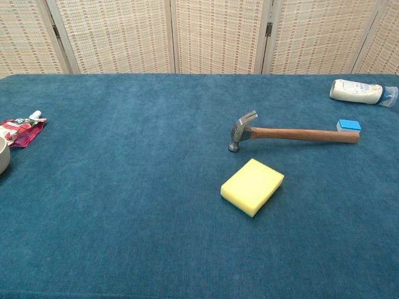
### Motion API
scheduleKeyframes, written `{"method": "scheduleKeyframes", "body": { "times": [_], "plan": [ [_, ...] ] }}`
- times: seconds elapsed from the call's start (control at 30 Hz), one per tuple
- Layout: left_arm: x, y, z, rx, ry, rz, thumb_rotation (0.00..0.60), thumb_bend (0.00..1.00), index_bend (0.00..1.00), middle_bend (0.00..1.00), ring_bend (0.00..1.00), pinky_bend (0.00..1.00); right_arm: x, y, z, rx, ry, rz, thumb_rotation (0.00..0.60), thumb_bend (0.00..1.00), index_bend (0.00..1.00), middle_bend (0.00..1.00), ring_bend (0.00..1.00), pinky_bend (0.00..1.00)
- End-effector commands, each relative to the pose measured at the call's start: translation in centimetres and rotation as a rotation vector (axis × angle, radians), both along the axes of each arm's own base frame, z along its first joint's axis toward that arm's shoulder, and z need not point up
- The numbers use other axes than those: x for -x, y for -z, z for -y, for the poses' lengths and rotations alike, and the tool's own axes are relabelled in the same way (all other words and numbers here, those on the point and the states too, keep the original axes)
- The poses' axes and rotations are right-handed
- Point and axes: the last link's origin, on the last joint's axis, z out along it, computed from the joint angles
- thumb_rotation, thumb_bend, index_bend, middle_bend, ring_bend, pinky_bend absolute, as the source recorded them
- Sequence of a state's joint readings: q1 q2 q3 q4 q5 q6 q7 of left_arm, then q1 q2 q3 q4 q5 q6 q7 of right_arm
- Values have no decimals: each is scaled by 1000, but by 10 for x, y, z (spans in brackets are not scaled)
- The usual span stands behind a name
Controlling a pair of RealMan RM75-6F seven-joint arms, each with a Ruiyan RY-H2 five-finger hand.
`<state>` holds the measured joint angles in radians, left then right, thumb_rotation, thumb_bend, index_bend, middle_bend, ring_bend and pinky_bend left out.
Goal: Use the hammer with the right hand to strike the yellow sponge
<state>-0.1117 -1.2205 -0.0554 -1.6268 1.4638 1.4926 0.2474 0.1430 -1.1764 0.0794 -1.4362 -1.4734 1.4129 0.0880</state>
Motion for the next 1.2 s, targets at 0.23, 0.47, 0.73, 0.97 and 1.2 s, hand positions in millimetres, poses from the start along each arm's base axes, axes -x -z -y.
{"method": "scheduleKeyframes", "body": {
  "times": [0.23,0.47,0.73,0.97,1.2],
  "plan": [
    [3,-1,1,-8,-2,8,600,211,201,143,102,168,-5,6,5,1,-10,-3,600,117,67,164,90,252],
    [0,2,-1,3,12,24,600,211,201,143,102,169,-32,26,35,-76,-60,-23,600,117,67,180,90,252],
    [6,-1,7,4,-10,27,600,211,201,143,102,169,-88,72,86,-243,-139,-34,600,126,74,187,90,252],
    [14,-6,16,-1,-37,38,600,211,201,144,102,168,-130,114,130,-335,-160,-25,600,162,203,188,90,252],
    [22,-11,23,-11,-62,39,600,211,201,143,102,168,-158,151,166,-385,-145,-53,600,164,228,214,94,252]
  ]
}}
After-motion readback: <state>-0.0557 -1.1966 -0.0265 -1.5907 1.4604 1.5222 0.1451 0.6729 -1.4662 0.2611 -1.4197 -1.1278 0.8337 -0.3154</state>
